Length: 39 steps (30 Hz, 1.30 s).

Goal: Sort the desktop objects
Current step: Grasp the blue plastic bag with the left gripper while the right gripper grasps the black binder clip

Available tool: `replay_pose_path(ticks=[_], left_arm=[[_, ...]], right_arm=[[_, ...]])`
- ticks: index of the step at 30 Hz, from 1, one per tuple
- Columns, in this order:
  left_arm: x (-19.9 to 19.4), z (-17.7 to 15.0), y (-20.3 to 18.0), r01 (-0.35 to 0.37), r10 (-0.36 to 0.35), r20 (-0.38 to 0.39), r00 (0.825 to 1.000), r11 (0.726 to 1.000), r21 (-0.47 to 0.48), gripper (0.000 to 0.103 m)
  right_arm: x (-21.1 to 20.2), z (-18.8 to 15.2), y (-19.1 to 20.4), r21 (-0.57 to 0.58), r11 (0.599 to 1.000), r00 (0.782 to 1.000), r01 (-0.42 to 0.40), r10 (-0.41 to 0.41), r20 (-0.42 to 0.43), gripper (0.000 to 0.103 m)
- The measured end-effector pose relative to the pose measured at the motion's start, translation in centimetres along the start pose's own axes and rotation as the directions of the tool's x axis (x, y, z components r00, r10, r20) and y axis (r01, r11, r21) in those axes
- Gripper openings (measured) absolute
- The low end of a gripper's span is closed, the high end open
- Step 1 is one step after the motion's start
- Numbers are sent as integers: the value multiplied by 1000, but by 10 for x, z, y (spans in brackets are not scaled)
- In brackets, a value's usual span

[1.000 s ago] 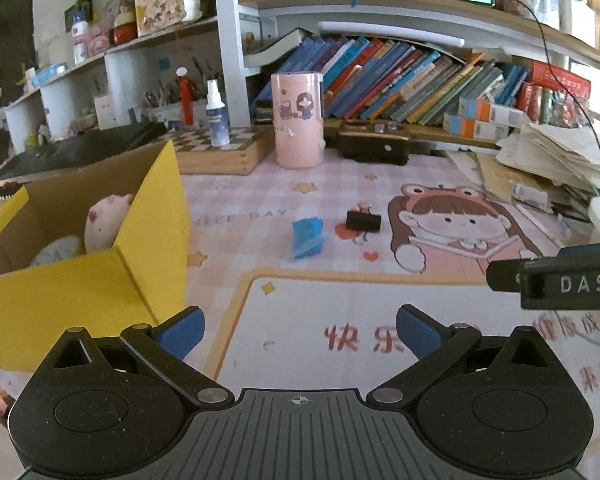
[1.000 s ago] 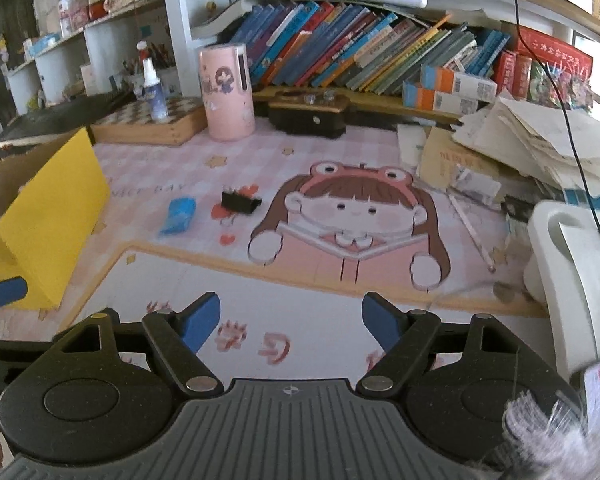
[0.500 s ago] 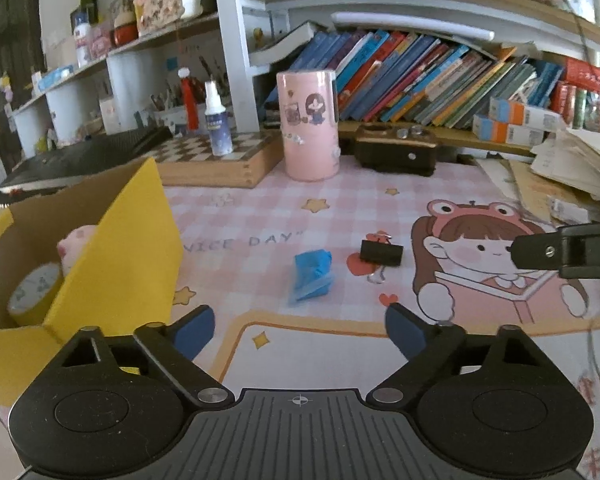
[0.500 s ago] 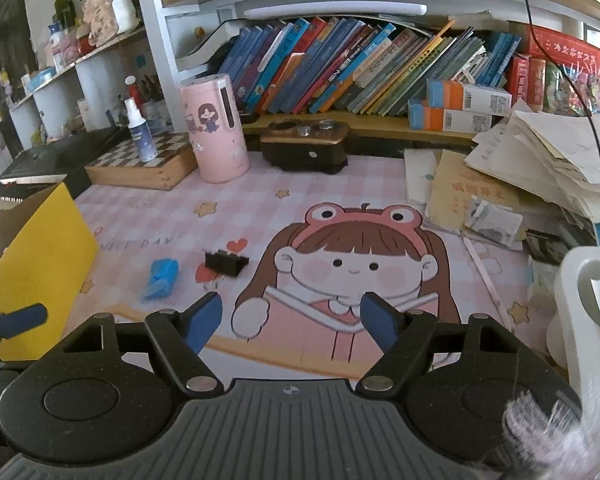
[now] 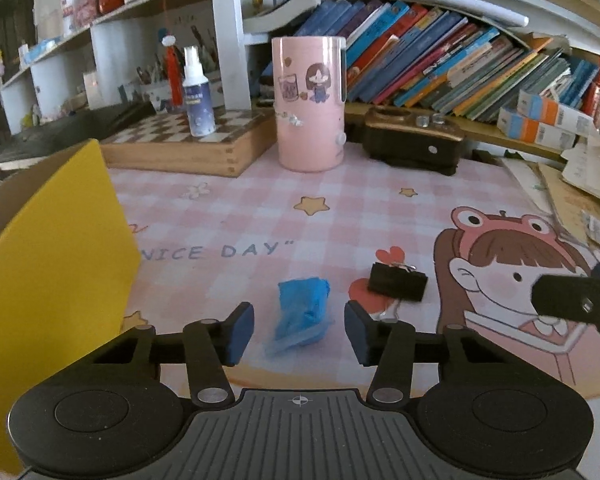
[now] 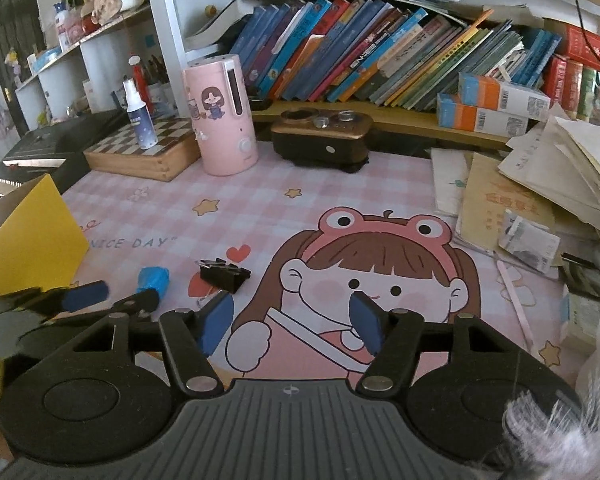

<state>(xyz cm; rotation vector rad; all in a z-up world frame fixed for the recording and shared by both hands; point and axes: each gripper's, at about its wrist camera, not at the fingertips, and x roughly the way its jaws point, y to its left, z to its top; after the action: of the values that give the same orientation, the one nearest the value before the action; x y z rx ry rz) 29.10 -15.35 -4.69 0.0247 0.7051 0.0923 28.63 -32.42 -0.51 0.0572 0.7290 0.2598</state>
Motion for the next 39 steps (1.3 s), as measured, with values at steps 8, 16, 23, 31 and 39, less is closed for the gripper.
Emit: replay_pose_path(ticks=[8,16,23,31,39], left_arm=[[27,4,-3,7,-6,-41,999,999,37,35],[6,9,9,33,-33,-3,999,999,-4,28],[-43,19,32,44,-41,64,997,998,-52,28],[-85,13,50,9,-3,101,995,998,-63,28],[-98,10,59,-14,21,123,992,998,-60,28]], right_arm=[[8,-4,4,-6,1000,1000,-11,11,-28,63],[17,-4,10,-12,1000,999,-19,18,-39,63],[41,-4,27,-17,998,997,-65,64,-35,57],[74,-8,54,-5,997,996,-77,77,-32,49],[100,-5,74,33,999,999,31,-31,5,47]])
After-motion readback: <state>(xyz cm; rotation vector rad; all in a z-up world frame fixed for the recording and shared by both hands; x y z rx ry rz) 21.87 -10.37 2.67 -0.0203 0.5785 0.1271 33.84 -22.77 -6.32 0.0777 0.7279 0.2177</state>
